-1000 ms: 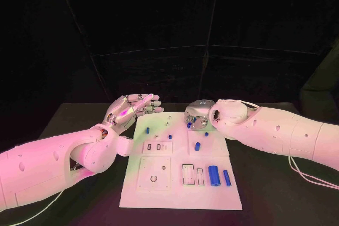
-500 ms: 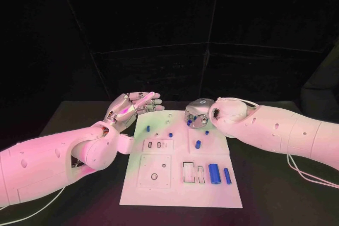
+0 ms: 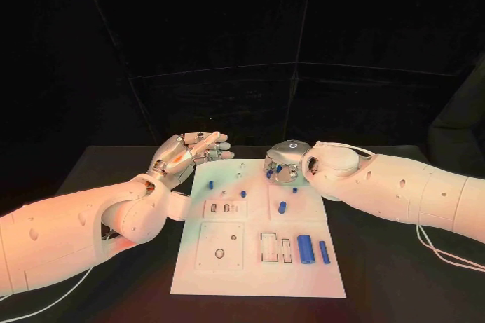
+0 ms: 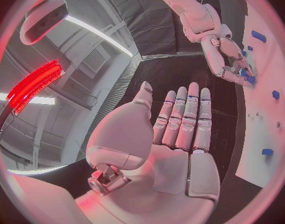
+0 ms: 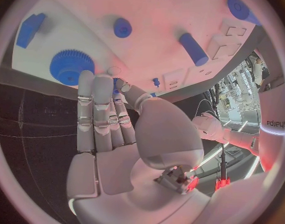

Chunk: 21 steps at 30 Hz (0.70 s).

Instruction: Assemble the parts on the task board

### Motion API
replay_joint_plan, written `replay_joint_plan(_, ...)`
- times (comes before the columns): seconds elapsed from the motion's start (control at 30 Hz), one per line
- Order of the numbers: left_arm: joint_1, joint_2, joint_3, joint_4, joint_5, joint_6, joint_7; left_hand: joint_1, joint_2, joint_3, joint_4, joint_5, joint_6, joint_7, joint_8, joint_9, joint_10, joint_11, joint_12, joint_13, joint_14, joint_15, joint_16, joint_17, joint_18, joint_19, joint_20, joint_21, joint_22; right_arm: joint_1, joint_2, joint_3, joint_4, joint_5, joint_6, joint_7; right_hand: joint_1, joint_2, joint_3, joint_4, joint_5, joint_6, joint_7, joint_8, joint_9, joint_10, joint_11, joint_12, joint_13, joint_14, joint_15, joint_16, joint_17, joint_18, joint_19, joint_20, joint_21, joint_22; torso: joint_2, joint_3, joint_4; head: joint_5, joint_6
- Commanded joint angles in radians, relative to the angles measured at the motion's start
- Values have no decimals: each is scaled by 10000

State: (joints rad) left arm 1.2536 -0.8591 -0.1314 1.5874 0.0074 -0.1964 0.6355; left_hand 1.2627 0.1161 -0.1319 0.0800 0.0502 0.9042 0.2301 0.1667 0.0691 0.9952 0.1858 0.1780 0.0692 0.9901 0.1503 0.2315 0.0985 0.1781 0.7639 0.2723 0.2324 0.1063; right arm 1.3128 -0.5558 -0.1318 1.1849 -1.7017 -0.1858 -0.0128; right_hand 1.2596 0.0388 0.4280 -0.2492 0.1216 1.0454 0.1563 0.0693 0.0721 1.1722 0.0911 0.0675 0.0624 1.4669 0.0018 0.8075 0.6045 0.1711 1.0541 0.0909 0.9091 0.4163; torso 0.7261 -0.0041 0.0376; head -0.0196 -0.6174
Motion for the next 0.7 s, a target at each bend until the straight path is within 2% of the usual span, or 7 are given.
replay_joint_plan(0.03, 15, 1, 1, -19, -6, 165, 32, -47, 109, -49, 35, -35, -22, 191, -41, -18, -29, 70, -80, -15, -4, 55, -67, -13, 52, 84, 0, -53, -14, 34, -29, 14, 154, 316, -1181, -58, 55, -71, 68, -12, -18, 40, 50, -2, -3, 38, 13, 0, 11, -21, 22, 62, 11, 139, -63, -15, 61, 18, -5, -4, 4, 21, 32)
replay_joint_plan(0.13, 15, 8, 1, -47, 372, 155, 45, -119, 128, -102, 78, -37, -37, 202, -61, -21, -47, 80, -109, -17, 19, 57, -87, -19, 53, 104, 3, -71, -32, 36, 48, 19, 139, 372, -1478, -254, 53, -98, 83, -15, -19, 31, 59, -10, -7, 28, 21, -7, 9, -27, 25, 68, 11, 138, -67, -14, 73, 24, 6, -3, 41, 30, 65)
replay_joint_plan(0.23, 15, 11, 1, -92, 558, 122, 70, -149, 116, -139, 90, -37, -41, 204, -69, -22, -57, 83, -124, -18, 40, 55, -92, -20, 55, 118, 3, -78, -39, 37, 211, 24, -20, 395, -1650, -391, 54, -127, 105, -18, -21, 21, 73, -19, -11, 19, 30, -12, 8, -35, 29, 78, 16, 137, -73, -13, 87, 31, 31, 2, 44, 70, 98)
replay_joint_plan(0.33, 15, 22, 1, -132, 633, 109, 82, -150, 110, -146, 89, -37, -42, 205, -70, -22, -61, 84, -129, -19, 43, 55, -93, -20, 55, 120, 3, -80, -41, 37, 379, 27, -202, 406, -1731, -429, 54, -128, 106, -18, -21, 21, 73, -20, -11, 18, 30, -12, 8, -35, 30, 79, 17, 137, -74, -13, 87, 31, 48, 11, 73, 80, 112)
replay_joint_plan(0.53, 15, 63, 0, -207, 707, 99, 87, -148, 100, -157, 83, -37, -44, 207, -74, -22, -69, 86, -136, -20, 47, 56, -97, -21, 55, 124, 3, -83, -45, 37, 798, 33, -678, 454, -1818, -412, 41, -149, 123, -8, -24, 14, 89, -25, -14, 11, 41, -16, 8, -39, 34, 110, 47, 135, -78, -9, 101, 38, 117, 6, 152, 62, 157)
replay_joint_plan(0.7, 15, 108, 0, -252, 724, 97, 85, -145, 98, -159, 80, -37, -46, 208, -75, -22, -73, 87, -140, -21, 48, 56, -99, -22, 55, 125, 3, -85, -46, 36, 1098, 36, -1004, 474, -1904, -469, 18, -163, 142, 15, -49, 7, 103, -31, -17, -2, 51, -21, 7, -44, 41, 138, 72, 133, -83, -3, 116, 44, 174, -5, 194, 26, 194)
